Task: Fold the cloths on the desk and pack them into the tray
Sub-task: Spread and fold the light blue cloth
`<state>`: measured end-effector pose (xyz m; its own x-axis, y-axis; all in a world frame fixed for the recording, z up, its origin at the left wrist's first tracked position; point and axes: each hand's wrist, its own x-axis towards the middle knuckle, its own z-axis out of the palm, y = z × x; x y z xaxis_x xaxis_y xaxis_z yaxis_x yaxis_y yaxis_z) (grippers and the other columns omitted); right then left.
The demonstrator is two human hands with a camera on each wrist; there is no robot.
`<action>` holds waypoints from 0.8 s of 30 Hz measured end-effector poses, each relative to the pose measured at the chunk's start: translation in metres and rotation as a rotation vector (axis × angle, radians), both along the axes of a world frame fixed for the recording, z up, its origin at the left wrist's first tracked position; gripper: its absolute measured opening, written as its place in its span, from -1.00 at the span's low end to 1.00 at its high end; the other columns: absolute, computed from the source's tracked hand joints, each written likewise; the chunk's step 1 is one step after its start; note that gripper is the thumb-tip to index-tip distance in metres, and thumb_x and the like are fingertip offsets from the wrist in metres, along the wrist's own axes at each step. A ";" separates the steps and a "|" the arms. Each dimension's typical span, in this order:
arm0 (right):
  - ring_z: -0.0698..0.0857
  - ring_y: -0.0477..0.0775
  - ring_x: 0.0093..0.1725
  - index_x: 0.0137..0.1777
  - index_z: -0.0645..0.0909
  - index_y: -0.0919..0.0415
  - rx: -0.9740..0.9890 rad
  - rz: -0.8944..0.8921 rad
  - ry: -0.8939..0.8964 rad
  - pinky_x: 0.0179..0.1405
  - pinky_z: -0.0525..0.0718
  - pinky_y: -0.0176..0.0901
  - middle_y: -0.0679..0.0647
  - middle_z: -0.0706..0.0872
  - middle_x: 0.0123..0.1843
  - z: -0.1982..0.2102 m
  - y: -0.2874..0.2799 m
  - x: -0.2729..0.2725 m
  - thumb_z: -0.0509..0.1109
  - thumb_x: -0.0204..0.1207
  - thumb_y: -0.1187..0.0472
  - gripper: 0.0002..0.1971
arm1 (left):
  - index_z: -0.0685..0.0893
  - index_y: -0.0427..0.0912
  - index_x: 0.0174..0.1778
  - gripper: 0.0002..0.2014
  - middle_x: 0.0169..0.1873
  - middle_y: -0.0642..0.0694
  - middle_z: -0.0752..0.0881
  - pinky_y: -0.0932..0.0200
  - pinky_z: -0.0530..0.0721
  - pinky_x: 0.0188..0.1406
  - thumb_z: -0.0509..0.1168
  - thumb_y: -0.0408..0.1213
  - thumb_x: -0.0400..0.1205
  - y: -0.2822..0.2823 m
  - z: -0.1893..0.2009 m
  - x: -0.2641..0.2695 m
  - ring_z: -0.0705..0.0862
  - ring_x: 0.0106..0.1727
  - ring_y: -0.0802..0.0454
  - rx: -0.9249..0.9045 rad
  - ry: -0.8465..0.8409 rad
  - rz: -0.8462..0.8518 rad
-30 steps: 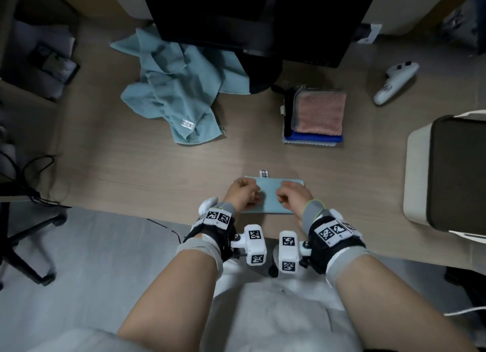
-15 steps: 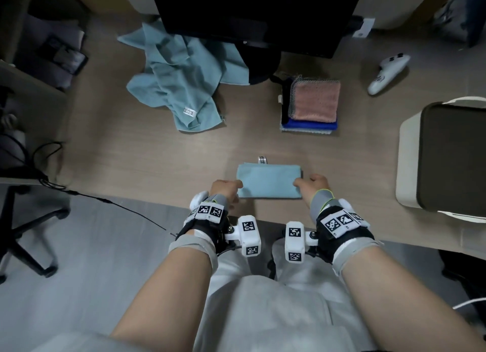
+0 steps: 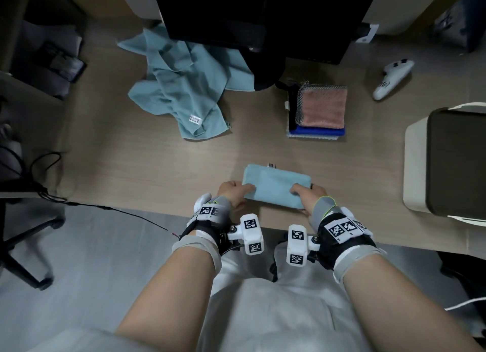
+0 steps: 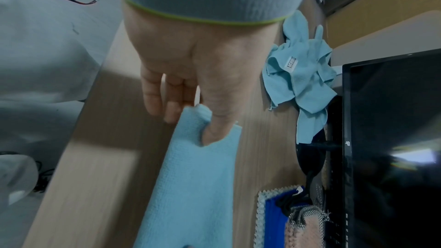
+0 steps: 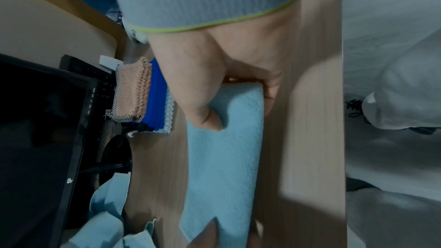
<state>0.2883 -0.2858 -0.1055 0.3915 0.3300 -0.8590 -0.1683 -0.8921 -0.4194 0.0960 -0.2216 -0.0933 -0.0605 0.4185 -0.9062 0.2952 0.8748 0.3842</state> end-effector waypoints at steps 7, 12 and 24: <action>0.75 0.25 -0.12 -0.03 0.70 0.26 0.100 0.003 -0.015 0.02 0.74 0.18 0.22 0.77 -0.11 0.031 0.010 0.010 0.44 0.35 0.27 -0.80 | 0.55 -0.22 -0.11 -0.82 -0.16 -0.23 0.69 0.03 0.78 -0.24 0.33 -0.52 0.46 0.004 0.030 0.020 0.69 -0.19 -0.12 0.083 -0.087 0.157; 0.72 0.21 -0.14 -0.13 0.72 0.25 0.154 0.026 -0.015 -0.19 0.62 -0.02 0.19 0.76 -0.14 0.044 0.022 0.024 0.38 0.34 0.31 -0.86 | 0.63 -0.18 -0.01 -0.74 -0.24 -0.16 0.66 0.28 0.61 -0.59 0.20 -0.55 0.48 0.007 0.042 0.028 0.63 -0.31 -0.06 0.157 -0.095 0.151; 0.75 0.27 -0.10 -0.35 0.63 0.16 0.128 -0.001 -0.067 -0.03 0.72 0.17 0.20 0.75 -0.16 0.044 0.108 -0.005 0.38 0.26 0.17 -0.93 | 0.65 -0.11 -0.21 -0.82 -0.21 -0.12 0.70 0.16 0.64 -0.21 0.22 -0.47 0.56 0.102 0.044 0.000 0.66 -0.24 -0.01 0.192 -0.109 0.096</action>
